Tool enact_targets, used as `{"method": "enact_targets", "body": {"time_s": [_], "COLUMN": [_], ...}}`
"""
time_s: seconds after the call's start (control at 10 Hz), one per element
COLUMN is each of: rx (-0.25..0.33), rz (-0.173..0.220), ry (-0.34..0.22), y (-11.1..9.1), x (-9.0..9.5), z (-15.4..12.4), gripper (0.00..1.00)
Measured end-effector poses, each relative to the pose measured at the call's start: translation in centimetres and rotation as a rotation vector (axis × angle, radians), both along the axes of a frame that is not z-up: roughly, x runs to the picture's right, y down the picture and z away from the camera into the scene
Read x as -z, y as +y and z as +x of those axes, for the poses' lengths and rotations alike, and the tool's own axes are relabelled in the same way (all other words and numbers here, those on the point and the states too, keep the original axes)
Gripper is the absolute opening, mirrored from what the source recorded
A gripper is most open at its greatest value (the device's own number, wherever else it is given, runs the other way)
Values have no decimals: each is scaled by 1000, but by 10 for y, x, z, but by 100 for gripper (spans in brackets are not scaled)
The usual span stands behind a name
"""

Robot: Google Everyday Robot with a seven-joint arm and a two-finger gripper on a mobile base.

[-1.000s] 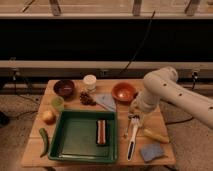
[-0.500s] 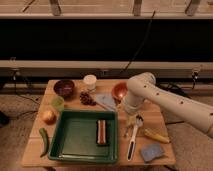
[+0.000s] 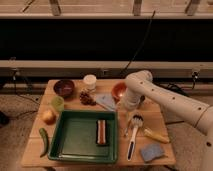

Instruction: Place fork in plastic cup

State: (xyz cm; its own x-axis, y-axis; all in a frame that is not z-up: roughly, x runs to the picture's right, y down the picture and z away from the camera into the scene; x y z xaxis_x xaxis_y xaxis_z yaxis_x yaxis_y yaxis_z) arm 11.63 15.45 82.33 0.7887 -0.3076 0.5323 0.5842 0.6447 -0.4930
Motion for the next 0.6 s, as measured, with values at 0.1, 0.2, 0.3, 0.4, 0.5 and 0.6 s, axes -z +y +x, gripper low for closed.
{"method": "enact_targets", "body": {"time_s": [0.1, 0.2, 0.3, 0.4, 0.5, 0.6], "rx": [2, 3, 4, 8, 9, 10], "rz": [-1, -2, -5, -12, -19, -25], "ry": [13, 22, 30, 36, 41, 43], "y": [1, 2, 4, 10, 16, 20], "x": [-4, -5, -7, -9, -11, -12], "z": [11, 18, 22, 25, 27, 27], "gripper": [65, 65, 65, 65, 65, 65]}}
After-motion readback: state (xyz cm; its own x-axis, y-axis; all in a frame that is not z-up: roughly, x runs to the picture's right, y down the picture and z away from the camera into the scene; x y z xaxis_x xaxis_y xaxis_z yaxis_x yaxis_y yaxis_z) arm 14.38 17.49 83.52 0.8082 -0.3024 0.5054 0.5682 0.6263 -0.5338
